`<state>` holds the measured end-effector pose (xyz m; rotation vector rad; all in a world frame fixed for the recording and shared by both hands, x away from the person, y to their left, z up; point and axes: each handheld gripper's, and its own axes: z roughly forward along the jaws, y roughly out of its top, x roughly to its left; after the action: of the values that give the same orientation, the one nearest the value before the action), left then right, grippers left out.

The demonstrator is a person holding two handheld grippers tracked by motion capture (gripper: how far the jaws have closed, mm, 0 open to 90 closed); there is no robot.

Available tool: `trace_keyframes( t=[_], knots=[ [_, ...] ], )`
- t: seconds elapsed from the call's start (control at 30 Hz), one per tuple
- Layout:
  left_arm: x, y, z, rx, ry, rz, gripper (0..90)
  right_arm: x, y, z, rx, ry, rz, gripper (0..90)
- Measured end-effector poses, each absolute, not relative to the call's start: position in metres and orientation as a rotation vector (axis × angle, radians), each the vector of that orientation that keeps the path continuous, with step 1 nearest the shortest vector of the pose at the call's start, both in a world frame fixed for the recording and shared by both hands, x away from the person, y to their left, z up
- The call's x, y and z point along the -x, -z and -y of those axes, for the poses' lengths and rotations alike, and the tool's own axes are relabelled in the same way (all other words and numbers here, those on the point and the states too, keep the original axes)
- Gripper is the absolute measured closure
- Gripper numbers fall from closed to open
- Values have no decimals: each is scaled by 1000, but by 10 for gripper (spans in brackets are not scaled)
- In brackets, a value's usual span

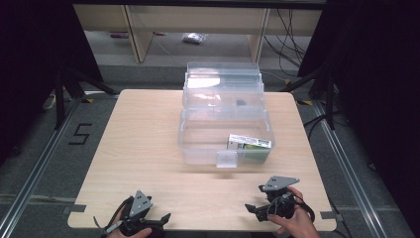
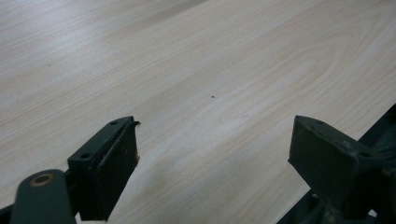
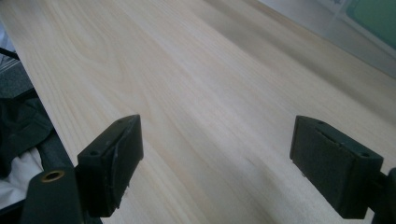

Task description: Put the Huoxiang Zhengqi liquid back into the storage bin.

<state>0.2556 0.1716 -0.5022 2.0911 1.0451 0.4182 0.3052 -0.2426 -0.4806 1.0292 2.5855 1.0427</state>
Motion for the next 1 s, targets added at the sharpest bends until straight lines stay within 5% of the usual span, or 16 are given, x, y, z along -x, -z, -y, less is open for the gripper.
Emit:
trace_keyframes(
  t=[1.0],
  knots=[
    [-255, 502, -171, -2081, -426, -1042, 149, -287, 486, 248, -997, -932, -2567, 168]
  ],
)
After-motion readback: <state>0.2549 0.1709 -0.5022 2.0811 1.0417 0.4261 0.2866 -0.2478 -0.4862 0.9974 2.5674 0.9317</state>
